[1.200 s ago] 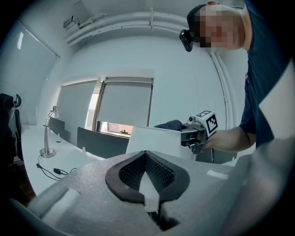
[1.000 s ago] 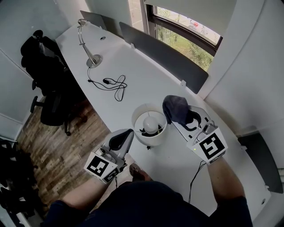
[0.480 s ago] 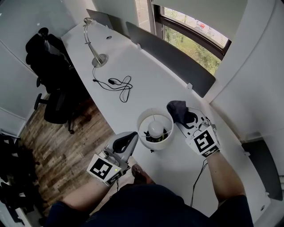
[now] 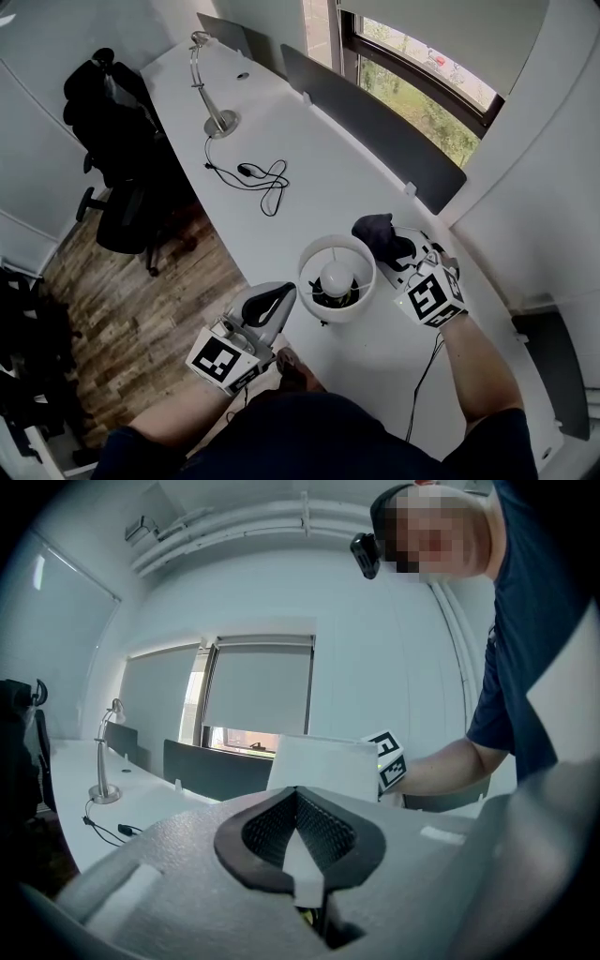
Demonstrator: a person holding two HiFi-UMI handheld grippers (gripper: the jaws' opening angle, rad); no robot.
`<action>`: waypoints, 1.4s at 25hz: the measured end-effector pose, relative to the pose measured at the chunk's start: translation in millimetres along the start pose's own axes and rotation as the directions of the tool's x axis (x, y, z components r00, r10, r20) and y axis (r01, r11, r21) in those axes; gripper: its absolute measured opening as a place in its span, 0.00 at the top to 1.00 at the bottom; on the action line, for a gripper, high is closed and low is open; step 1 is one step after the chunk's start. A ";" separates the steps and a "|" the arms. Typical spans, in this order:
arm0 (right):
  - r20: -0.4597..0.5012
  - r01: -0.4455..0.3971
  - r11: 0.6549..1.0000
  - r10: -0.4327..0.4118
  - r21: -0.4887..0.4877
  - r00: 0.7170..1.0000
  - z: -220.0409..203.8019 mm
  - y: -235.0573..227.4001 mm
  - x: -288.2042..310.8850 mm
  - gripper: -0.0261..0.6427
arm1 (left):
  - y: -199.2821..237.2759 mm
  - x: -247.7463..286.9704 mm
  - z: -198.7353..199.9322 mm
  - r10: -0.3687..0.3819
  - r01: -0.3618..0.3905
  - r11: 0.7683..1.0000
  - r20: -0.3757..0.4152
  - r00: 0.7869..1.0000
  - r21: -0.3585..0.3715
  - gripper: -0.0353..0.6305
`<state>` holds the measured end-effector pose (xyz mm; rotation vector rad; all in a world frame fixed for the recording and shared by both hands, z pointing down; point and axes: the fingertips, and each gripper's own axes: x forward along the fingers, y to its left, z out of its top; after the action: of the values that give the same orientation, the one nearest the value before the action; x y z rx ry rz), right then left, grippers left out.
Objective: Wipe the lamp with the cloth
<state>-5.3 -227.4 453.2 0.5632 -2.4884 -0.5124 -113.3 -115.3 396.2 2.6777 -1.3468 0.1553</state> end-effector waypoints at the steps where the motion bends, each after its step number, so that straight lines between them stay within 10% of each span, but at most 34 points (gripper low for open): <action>1: 0.014 -0.001 1.000 0.001 0.000 1.000 6.1 -2.2 -2.2 0.78 | 0.3 -0.6 -0.1 0.001 -0.001 1.000 0.001 1.000 0.000 0.94; 21: 0.252 0.062 0.992 -0.089 0.114 0.963 122.7 -35.8 -71.2 0.78 | -13.5 -22.8 21.5 -0.039 0.038 0.999 0.072 0.997 0.009 0.94; 35: 0.394 0.100 0.954 -0.210 0.281 0.895 190.3 22.6 -139.7 0.78 | -51.0 -44.9 44.3 -0.171 0.171 0.985 0.127 0.977 0.015 0.94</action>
<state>-12.6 -95.1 256.6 0.8347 -2.9649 -0.4088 -97.6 -57.4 341.7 2.8334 -1.1397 -0.0323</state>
